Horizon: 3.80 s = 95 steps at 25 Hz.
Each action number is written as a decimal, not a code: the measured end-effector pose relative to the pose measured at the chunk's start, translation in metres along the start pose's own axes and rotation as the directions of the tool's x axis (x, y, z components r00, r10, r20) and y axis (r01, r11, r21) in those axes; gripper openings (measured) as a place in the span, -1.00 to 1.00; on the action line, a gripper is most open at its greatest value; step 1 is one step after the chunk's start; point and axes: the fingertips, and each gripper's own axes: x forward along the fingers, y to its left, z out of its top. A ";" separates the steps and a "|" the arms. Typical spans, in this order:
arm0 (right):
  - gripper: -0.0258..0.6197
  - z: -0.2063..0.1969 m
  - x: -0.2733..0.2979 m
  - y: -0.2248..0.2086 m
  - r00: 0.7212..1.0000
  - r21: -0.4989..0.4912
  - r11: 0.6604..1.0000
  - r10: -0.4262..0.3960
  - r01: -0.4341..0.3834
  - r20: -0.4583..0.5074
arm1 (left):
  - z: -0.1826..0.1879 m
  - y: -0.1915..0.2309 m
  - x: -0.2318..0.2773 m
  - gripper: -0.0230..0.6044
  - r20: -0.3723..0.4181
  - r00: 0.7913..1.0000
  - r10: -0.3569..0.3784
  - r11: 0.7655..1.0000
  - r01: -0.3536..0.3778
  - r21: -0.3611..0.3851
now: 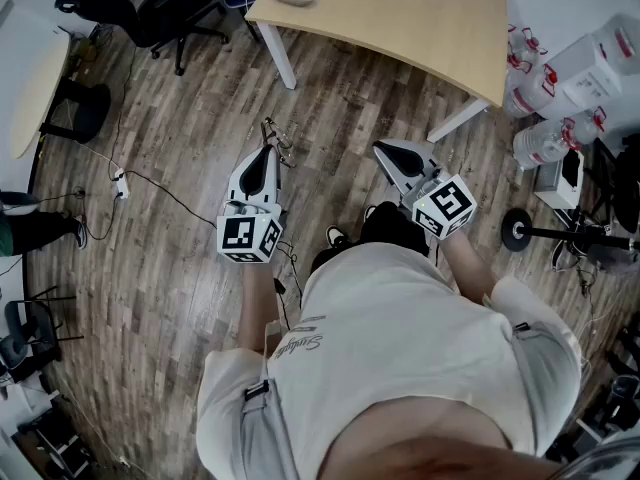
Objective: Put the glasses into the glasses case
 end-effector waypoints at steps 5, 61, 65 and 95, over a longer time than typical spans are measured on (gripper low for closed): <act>-0.93 -0.001 0.019 0.004 1.000 0.001 1.000 -0.005 0.005 -0.004 | -0.001 0.018 -0.003 -0.87 0.002 1.000 0.007 1.000 -0.007 -0.009; -0.93 -0.017 0.260 -0.198 0.995 0.157 0.984 0.091 -0.084 -0.043 | 0.014 0.175 0.259 -0.87 -0.138 0.989 0.052 0.997 -0.043 0.068; -0.93 -0.012 0.286 -0.205 0.998 0.137 0.990 0.037 -0.030 -0.050 | 0.013 0.206 0.274 -0.87 -0.125 0.992 0.017 0.999 -0.011 0.050; -0.93 0.042 0.521 -0.220 0.979 0.093 0.975 -0.199 0.202 -0.045 | 0.067 0.463 0.356 -0.87 -0.011 0.992 -0.123 0.987 0.121 -0.104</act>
